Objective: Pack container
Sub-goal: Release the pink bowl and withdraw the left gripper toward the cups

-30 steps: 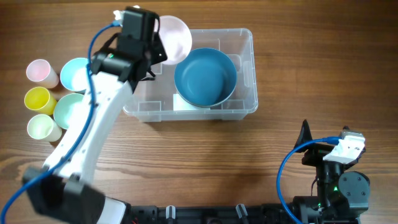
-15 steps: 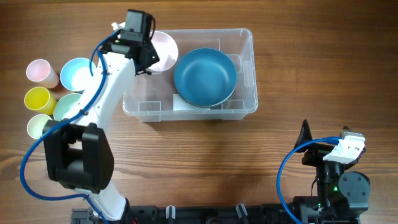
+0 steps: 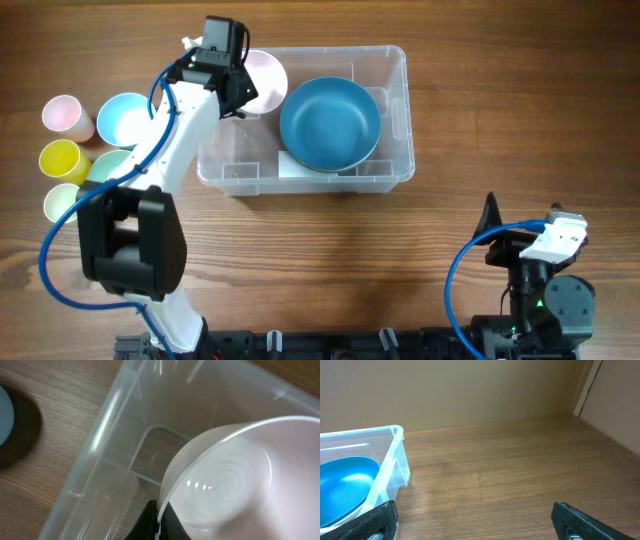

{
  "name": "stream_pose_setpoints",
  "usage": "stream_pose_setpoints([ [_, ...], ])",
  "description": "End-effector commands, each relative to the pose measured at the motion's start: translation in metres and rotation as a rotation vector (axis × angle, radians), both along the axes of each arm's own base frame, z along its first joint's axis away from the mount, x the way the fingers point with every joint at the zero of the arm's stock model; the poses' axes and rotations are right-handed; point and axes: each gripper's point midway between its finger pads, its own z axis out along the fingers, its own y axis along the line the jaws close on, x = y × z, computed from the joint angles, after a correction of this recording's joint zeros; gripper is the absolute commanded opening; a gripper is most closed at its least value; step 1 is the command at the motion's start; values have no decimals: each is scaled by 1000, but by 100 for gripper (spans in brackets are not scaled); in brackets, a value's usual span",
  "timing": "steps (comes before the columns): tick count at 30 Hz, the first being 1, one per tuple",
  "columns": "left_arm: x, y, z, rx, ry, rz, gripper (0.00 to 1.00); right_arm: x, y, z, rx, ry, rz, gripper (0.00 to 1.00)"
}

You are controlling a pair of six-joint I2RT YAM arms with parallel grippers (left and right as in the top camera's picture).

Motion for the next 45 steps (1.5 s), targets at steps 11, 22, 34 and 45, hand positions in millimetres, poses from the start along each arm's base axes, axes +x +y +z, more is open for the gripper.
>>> stream_pose_setpoints([
  [11, 11, -10, -4, 0, -19, -32, 42, -1, -1, 5, -12, -11, -5, 100],
  [22, -22, 5, 118, -64, -221, 40, 55, -1, -1, 5, -12, -11, -6, 100],
  [34, -125, 142, 121, -56, -28, 622, 94, -1, -1, 5, -12, -11, -6, 100],
  [45, -165, 185, 59, 110, 217, 477, 100, -1, -1, 5, -12, -11, -5, 100],
])
